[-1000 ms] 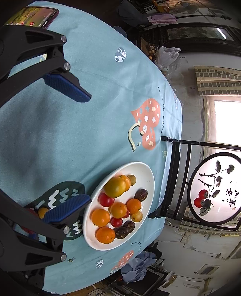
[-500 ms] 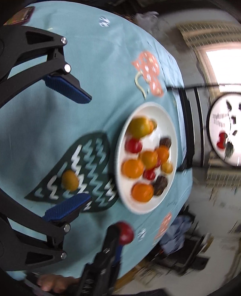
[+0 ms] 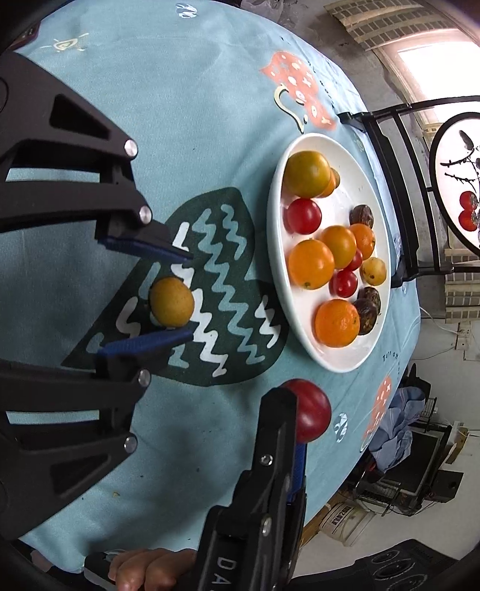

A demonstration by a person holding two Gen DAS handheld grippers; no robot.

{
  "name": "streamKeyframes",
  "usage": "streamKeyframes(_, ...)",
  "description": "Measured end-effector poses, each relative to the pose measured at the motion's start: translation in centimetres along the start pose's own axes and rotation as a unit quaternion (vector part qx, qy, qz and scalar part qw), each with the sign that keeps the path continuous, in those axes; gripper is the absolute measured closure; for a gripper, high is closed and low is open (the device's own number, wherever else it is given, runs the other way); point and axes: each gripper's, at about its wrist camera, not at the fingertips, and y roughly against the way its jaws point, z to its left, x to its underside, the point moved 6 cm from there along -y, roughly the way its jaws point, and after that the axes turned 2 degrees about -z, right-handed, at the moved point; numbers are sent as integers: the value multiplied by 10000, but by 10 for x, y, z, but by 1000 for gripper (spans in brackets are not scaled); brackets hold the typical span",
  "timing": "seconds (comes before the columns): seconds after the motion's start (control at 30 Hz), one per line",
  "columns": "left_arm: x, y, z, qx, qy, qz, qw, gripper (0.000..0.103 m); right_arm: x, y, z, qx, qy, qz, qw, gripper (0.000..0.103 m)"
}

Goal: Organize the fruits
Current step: 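Grasp a small yellow fruit with the left tool while the right tool lifts the red tomato, then release the yellow fruit onto the plate with the left tool while the right tool releases the red tomato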

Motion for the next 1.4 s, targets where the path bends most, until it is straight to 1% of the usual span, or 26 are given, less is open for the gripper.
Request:
streamKeyframes(0.1, 0, -2, -5, 36, -77, 30, 10000, 69, 1, -1, 2, 6, 48, 11, 10000, 64)
streamKeyframes(0.2, 2, -5, -6, -95, -175, 56, 9998, 69, 1, -2, 2, 28, 65, 23, 10000, 64)
streamKeyframes(0.33, 3, -9, -5, -88, -129, 132, 9998, 71, 0, -2, 1, 40, 53, 15, 10000, 64)
streamKeyframes(0.43, 3, -9, -5, -89, -128, 114, 9998, 74, 0, -2, 1, 40, 59, 16, 10000, 64)
streamKeyframes(0.6, 3, -10, -3, -56, -86, 102, 9999, 74, 1, -2, 1, 53, 68, 18, 10000, 64)
streamKeyframes(0.77, 2, -2, -2, -17, -2, -29, 10000, 74, 1, -2, 1, 51, 86, 13, 9999, 64)
streamKeyframes(0.87, -1, 9, 2, 33, 125, -205, 9997, 75, 0, 0, 3, 36, 173, -113, 9998, 64)
streamKeyframes(0.97, -17, 24, 11, -15, 274, -494, 9984, 75, -12, 0, 3, 22, 189, -270, 9995, 64)
streamKeyframes(1.07, -50, 34, 26, -92, 479, -804, 9956, 75, -37, -7, 0, 77, 279, -446, 9986, 64)
streamKeyframes(1.13, -72, 32, 36, -180, 557, -945, 9938, 75, -54, -16, -4, 150, 317, -536, 9979, 64)
streamKeyframes(1.2, -94, 21, 48, -283, 682, -986, 9924, 75, -71, -31, -10, 206, 298, -567, 9977, 64)
streamKeyframes(1.3, -119, -3, 66, -459, 822, -897, 9915, 75, -91, -56, -19, 187, 173, -471, 9986, 64)
streamKeyframes(1.4, -132, -24, 84, -634, 1019, -748, 9900, 75, -100, -78, -25, 226, 165, -339, 9990, 64)
